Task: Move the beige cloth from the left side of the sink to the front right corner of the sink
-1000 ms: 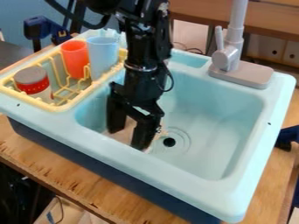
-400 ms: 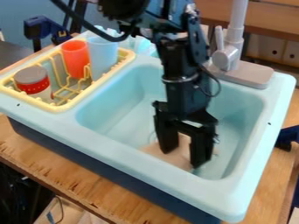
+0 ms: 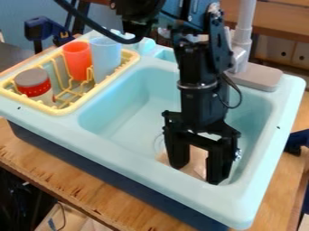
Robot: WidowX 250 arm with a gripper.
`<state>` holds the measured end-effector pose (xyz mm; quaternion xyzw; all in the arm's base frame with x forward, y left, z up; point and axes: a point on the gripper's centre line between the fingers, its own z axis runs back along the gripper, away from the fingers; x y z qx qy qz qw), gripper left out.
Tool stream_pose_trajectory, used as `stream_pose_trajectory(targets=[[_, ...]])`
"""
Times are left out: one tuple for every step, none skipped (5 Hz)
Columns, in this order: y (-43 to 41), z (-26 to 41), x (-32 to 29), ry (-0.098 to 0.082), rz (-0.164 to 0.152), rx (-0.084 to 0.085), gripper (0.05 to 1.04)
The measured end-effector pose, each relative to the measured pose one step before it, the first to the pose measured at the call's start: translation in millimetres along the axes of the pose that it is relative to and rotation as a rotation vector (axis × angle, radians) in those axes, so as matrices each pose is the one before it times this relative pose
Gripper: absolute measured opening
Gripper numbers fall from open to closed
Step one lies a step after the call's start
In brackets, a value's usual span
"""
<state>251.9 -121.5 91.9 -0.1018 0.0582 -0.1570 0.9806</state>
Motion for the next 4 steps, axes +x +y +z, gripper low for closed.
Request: stream_pose_trajectory(targets=[[3.99,21.20,-1.65,-0.0386,0.0387,0.0540,1.001],[7.68,32.38,-0.14,-0.0673,0.0404,0.0694,1.001],[13.77,14.76,0.65,-0.0171,0.0377,0.0328,1.001],[5.24,15.30,-9.23,0.0051,0.0117,0.0287,1.001]])
